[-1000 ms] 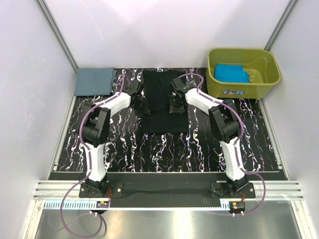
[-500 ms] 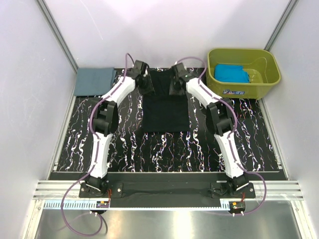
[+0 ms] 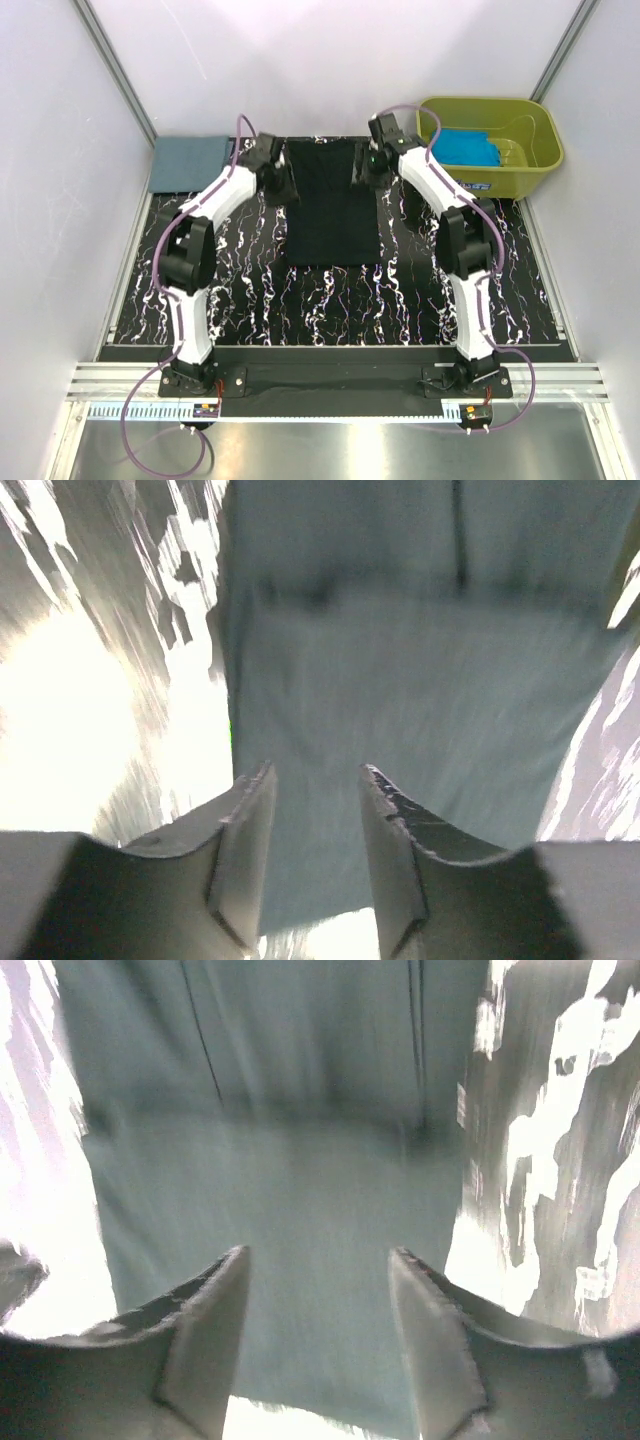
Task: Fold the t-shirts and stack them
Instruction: Fold the tshirt
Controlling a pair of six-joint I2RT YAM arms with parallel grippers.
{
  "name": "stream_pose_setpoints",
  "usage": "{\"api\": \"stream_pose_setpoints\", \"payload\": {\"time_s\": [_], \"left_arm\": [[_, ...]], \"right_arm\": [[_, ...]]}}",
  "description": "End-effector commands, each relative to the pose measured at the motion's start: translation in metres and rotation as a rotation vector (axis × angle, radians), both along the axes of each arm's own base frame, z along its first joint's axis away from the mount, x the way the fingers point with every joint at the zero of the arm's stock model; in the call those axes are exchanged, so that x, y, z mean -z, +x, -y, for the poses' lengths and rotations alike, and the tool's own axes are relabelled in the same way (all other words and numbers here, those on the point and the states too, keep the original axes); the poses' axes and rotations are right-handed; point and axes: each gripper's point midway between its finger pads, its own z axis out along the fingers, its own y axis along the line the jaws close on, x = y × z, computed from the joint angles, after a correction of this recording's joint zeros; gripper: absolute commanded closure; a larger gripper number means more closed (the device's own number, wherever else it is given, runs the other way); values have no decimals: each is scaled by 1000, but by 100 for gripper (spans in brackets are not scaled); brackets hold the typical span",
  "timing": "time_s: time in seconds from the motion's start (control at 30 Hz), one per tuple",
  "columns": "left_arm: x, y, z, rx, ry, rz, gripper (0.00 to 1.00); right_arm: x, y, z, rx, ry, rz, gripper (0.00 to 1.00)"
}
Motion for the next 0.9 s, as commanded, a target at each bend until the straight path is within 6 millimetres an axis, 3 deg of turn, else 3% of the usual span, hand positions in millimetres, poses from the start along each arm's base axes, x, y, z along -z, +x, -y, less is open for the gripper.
{"api": "stream_pose_setpoints", "payload": {"time_s": [0.0, 0.03, 0.07, 0.1, 0.13, 0.17, 0.2, 0.23, 0.27, 0.3, 0.33, 0.37, 0.4, 0.43, 0.47, 0.53, 0.57, 0.7, 0.87], "left_arm": [[1, -43, 10, 98, 9, -15, 54], [-14, -53, 6, 93, -2, 8, 50], [-13, -61, 2, 91, -8, -3, 48], [-3, -78, -2, 92, -14, -45, 45], [-15, -86, -3, 61, -49, -36, 41], [-16, -94, -6, 34, -75, -47, 34], [1, -115, -6, 24, -114, -114, 32], [-7, -122, -2, -30, -191, -121, 32], [-11, -119, 3, -50, -258, -86, 31], [10, -138, 3, -75, -293, -144, 29], [0, -133, 9, -130, -375, -112, 28], [5, -136, 11, -157, -414, -124, 28], [16, -149, 12, -210, -463, -178, 28], [18, -147, 14, -231, -491, -167, 29], [31, -156, 10, -270, -495, -195, 30], [29, -150, 10, -330, -549, -162, 30], [31, -151, 10, -352, -553, -154, 30], [53, -154, -1, -530, -624, -161, 32], [74, -152, -3, -620, -644, -185, 33]], "right_arm": [[-10, -61, 1, -107, 13, -89, 33], [-26, -74, 5, -110, 22, -73, 30], [-4, -96, 16, -101, 3, -143, 25], [-19, -108, 21, -89, 20, -124, 23], [-20, -116, 19, -88, 55, -128, 21], [2, -139, 28, -45, 71, -205, 19], [-8, -148, 30, -26, 105, -186, 16], [-10, -150, 27, -9, 149, -161, 15], [12, -169, 30, 52, 178, -229, 15], [5, -174, 31, 84, 219, -207, 14], [2, -169, 26, 105, 271, -162, 14], [22, -185, 30, 186, 309, -222, 14], [19, -187, 31, 230, 346, -202, 14], [17, -181, 28, 264, 404, -165, 14], [37, -196, 30, 346, 447, -227, 15], [35, -192, 29, 401, 526, -178, 15], [51, -203, 35, 481, 552, -217, 16], [47, -195, 49, 620, 660, -91, 32], [68, -197, 50, 692, 668, -128, 37]]}}
